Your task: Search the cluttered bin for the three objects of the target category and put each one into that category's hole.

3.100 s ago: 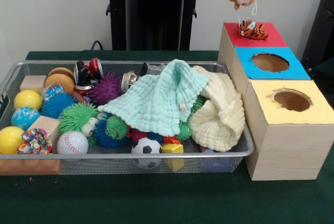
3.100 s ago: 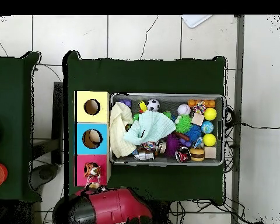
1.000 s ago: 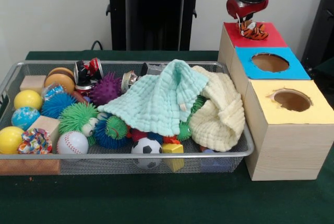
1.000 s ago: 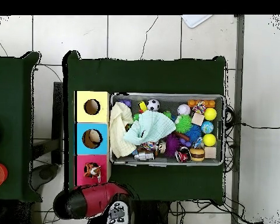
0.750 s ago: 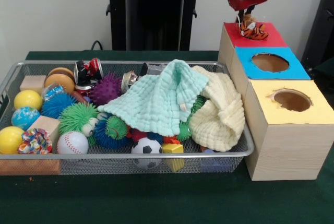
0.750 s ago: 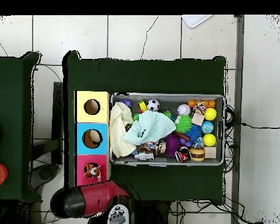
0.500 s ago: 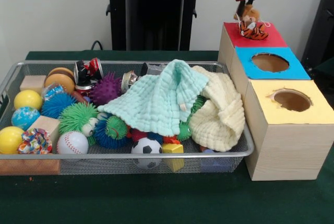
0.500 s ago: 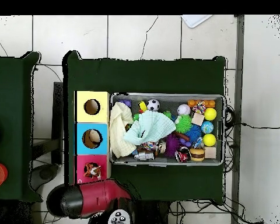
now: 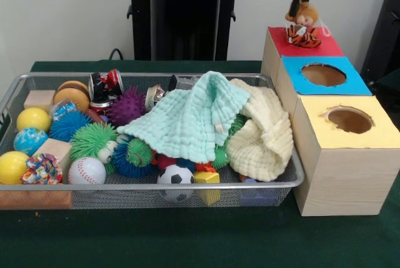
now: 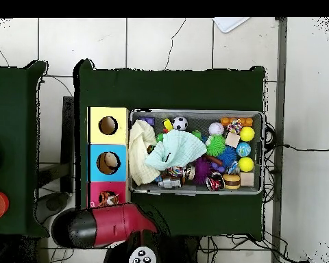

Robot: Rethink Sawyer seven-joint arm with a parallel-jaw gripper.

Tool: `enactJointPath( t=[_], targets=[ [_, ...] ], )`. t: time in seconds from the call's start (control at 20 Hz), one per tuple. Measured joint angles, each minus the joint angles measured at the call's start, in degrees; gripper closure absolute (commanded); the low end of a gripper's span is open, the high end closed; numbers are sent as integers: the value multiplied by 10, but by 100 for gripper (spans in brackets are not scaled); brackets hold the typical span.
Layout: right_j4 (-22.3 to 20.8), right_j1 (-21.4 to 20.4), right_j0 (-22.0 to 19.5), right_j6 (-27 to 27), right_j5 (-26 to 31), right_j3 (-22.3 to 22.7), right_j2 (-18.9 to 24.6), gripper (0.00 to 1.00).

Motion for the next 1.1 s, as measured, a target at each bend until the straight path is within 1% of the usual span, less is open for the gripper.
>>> enactJointPath(
  t=[0.3,0.55,0.7,0.85,1.1],
  targets=[
    [0,-6,1,0,2,-33,0,100],
    [2,-12,1,0,24,-68,0,100],
    [2,-11,0,0,29,-82,0,100],
    [2,-11,-3,0,29,-92,0,100],
    [2,-11,-11,0,29,-95,0,100]
  ],
)
